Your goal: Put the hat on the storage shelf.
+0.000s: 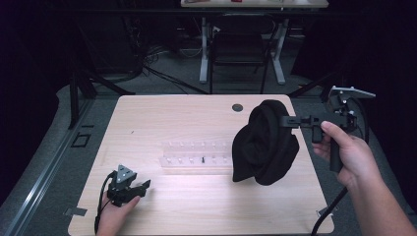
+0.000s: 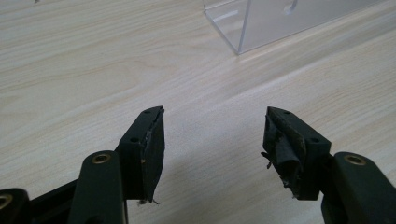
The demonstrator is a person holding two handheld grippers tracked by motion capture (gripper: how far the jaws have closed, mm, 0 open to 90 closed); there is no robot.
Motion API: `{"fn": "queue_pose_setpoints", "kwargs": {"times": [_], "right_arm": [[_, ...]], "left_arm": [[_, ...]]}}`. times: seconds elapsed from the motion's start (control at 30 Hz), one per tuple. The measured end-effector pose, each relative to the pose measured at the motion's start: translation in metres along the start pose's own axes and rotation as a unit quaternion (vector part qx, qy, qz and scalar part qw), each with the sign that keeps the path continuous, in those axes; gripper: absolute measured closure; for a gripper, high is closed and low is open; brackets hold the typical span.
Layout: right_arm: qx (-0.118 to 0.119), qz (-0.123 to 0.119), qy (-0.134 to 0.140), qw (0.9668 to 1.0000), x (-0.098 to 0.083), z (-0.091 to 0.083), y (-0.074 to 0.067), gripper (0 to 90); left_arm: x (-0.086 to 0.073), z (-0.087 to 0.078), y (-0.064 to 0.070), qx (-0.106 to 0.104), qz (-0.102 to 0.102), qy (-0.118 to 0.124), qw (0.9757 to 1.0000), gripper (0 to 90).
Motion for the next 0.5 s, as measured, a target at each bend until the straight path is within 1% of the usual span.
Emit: {"fn": "queue_pose_setpoints", "kwargs": {"times": [0.07,0.1,0.17,0.3,0.5], "right_arm": [[0.001,-0.004,0.002,1.0000,0.003,0.001,-0.002,88.3],[0.001,-0.002,0.004,1.0000,0.004,0.002,-0.003,88.3],[-0.004,-0.005,0.003,1.0000,0.007,0.004,-0.005,88.3],[-0.004,-0.003,0.002,1.0000,0.011,0.008,-0.007,88.3],[0.000,-0.006,0.002,1.0000,0.017,0.019,-0.011,88.3]], "left_arm": [[0.000,0.000,0.000,-0.001,-0.001,0.001,1.0000,39.4],[0.000,0.000,0.000,-0.001,-0.001,0.002,1.0000,39.5],[0.000,0.000,0.001,-0.002,-0.001,0.002,1.0000,39.5],[0.000,0.000,0.000,-0.002,0.000,0.001,1.0000,39.6],[0.001,0.000,0.000,-0.003,-0.001,0.002,1.0000,39.8]]}}
Point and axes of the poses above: each handheld gripper's, and its own axes: z roughly forward along the jaws, x roughly out of its top, y roughly to its right, the point moved 7 cm from there along z, roughly forward along the jaws, and after that the axes turned 13 degrees about -x, right-handed, at the moved point
